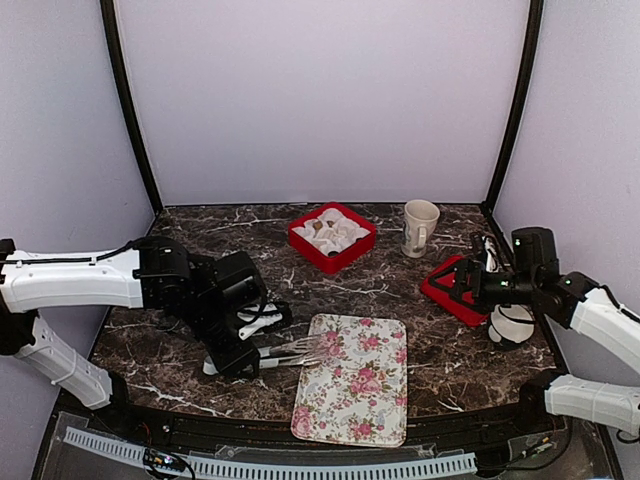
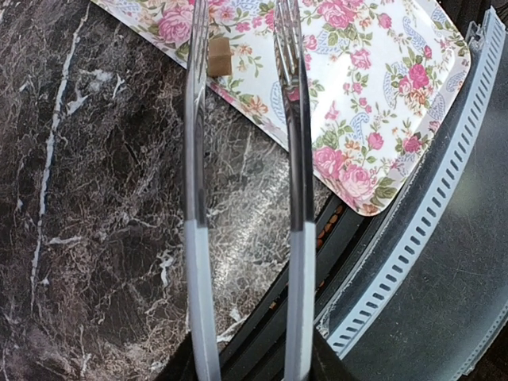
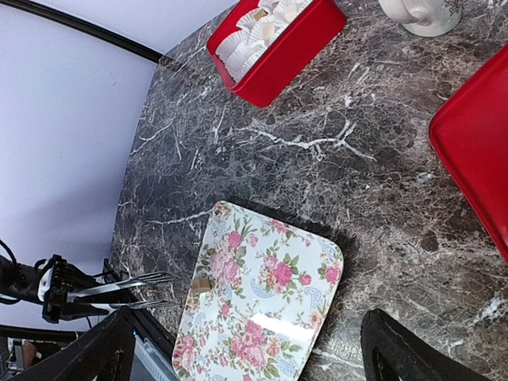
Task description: Pack the chocolate
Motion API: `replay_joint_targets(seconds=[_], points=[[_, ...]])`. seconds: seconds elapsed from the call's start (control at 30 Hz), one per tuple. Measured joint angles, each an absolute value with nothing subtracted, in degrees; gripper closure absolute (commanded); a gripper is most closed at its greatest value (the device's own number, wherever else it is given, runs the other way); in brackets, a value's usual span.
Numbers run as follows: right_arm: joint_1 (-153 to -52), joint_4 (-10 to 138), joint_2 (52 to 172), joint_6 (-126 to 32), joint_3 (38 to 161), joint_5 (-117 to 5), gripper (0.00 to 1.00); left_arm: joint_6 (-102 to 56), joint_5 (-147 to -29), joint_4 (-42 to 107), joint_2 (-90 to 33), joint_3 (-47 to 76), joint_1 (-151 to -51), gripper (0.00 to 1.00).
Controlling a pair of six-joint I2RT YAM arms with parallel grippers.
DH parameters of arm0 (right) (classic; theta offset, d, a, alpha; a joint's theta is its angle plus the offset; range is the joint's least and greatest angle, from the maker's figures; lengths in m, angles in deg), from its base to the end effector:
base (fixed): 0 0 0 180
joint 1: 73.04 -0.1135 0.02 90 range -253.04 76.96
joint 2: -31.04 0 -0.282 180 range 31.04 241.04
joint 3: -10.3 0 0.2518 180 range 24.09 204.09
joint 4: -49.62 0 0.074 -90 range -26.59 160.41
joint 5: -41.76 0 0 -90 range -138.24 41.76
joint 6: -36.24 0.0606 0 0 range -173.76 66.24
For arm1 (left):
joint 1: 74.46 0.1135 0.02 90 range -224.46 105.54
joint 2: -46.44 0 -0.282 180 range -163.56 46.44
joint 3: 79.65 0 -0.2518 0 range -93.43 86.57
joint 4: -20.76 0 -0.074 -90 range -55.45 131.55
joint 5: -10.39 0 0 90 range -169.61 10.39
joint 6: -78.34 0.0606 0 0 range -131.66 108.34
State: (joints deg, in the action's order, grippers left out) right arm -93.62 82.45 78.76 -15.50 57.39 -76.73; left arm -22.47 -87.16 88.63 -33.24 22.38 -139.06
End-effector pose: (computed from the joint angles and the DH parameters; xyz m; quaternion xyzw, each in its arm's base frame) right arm 0.1661 0.0932 0.2492 0.0160 0.8614 0.4143 0.2934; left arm 0.1077 -0.2455 0.2578 0.4546 0.8705 -0.1594 0.1003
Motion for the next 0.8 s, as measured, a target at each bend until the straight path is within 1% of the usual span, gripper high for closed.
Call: replay_joint_targets(seconds=[0.5, 0.8], points=[[-93.6, 80.8, 78.2, -13.8, 56.5, -76.7, 0.00, -22.7, -85.1, 88.1, -37.6, 23.0, -139.4, 0.65], [-93.6, 80.5, 79.0, -13.8, 56.5, -76.7, 0.00, -21.4, -85.4, 88.0, -38.8, 23.3, -139.6, 0.71]])
